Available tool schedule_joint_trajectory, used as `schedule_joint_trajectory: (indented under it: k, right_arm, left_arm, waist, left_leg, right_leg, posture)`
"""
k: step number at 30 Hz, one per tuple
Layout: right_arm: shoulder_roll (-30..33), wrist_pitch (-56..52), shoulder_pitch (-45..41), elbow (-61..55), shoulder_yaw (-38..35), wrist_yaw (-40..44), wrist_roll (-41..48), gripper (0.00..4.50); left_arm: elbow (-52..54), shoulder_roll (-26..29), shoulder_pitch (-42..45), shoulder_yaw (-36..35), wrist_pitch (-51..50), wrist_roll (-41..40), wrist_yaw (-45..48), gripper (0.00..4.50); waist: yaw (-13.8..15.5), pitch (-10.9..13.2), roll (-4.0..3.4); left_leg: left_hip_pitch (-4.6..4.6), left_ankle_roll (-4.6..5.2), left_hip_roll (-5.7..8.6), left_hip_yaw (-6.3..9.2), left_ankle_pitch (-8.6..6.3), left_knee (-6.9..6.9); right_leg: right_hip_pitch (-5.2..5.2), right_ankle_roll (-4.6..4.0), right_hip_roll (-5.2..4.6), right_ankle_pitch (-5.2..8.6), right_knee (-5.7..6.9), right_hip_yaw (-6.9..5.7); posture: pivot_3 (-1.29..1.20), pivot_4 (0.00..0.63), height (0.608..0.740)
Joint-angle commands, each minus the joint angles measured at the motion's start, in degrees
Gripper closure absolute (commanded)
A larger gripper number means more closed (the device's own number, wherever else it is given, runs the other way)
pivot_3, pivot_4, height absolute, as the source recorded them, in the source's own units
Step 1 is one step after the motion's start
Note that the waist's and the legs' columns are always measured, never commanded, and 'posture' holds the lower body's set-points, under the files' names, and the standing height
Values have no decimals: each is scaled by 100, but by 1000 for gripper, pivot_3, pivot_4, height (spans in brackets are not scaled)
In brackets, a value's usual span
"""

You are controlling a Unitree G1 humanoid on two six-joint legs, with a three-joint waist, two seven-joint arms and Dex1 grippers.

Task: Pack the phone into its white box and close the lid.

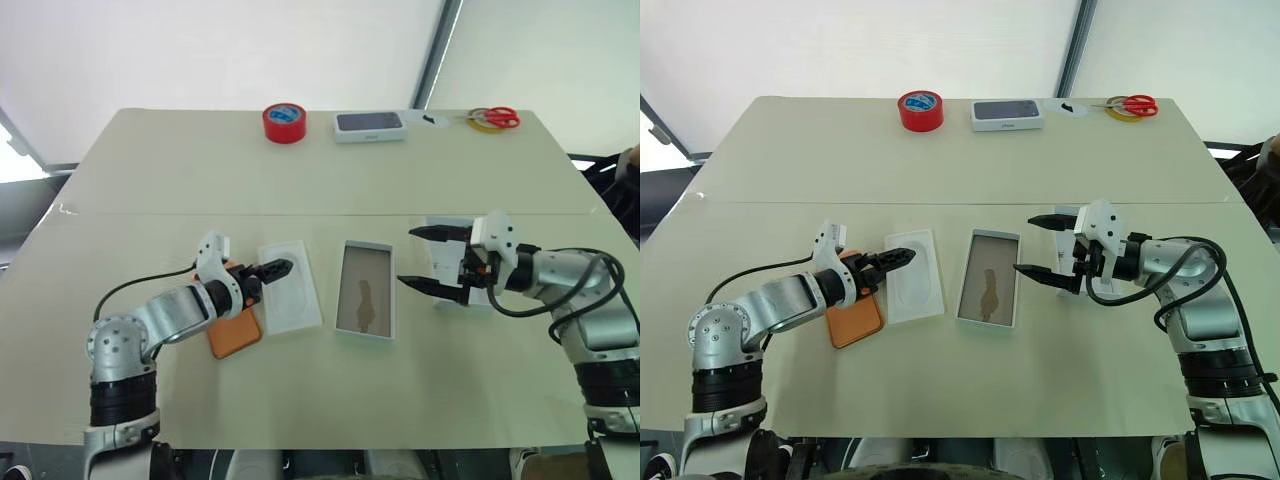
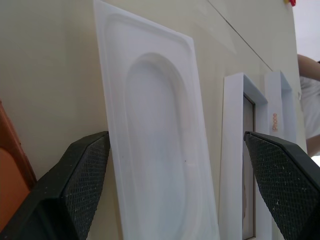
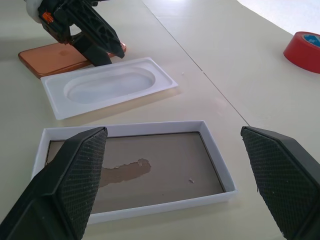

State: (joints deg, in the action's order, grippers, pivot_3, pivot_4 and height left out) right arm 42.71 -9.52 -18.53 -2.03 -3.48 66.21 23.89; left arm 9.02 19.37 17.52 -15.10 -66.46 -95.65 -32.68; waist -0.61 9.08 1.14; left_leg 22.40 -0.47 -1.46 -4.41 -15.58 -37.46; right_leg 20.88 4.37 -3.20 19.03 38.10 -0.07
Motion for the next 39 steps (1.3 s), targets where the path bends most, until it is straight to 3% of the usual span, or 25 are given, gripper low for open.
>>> schedule_joint_trajectory:
  k: [1,4,11,19,25,32,35,39]
  right_arm:
    - [12,102,-42,-153,-140,-39,39,34]
    - [17,104,-36,-177,-155,-65,39,0]
    - [21,82,-2,-317,-138,-107,55,0]
    - [1,-113,360,-685,77,83,177,0]
    - [31,-37,984,-1196,1052,374,-354,0]
    - [-104,-47,828,-912,1546,306,-807,0]
    - [-149,215,713,-643,1717,246,-1148,919]
    - [-190,489,585,-415,1841,252,-1395,2972]
  left_arm:
    - [-175,54,-64,257,140,-281,-128,32]
    - [-256,110,-121,368,255,-389,-126,863]
    - [-384,244,-183,532,426,-484,-120,4476]
    - [-314,582,-158,486,578,-767,30,4476]
    - [-93,1580,612,679,269,532,1209,4476]
    - [-232,1481,806,604,202,380,1635,4476]
    - [-219,1415,786,544,237,272,1673,4500]
    - [-186,1357,782,510,321,318,1673,4500]
  waist:
    - [23,0,0]
    - [21,0,0]
    - [17,-1,-2]
    - [3,-1,-2]
    - [9,4,6]
    - [-3,12,15]
    - [-5,12,15]
    - [-1,12,15]
  left_leg:
    - [0,0,1,1,0,-1]
    - [-1,0,1,3,0,-7]
    - [-1,0,1,5,0,-7]
    - [-2,0,0,5,0,-4]
    - [-1,-5,0,8,3,0]
    - [0,-4,6,8,2,2]
    - [0,-5,4,10,3,2]
    - [0,-5,4,9,3,3]
  right_leg:
    - [-2,0,0,0,0,0]
    - [-8,0,-1,0,-2,-2]
    - [-9,0,-1,0,-3,-4]
    - [-10,-1,0,1,-7,-5]
    - [-9,-2,2,1,-9,-9]
    - [-8,-2,-5,1,-14,-9]
    - [-8,-2,-4,1,-13,-9]
    - [-7,-2,-5,1,-14,-9]
  posture:
    - [0,150,740]
    - [0,150,740]
    - [0,150,740]
    - [0,150,740]
    - [0,150,740]
    - [0,150,740]
    - [0,150,740]
    - [0,150,740]
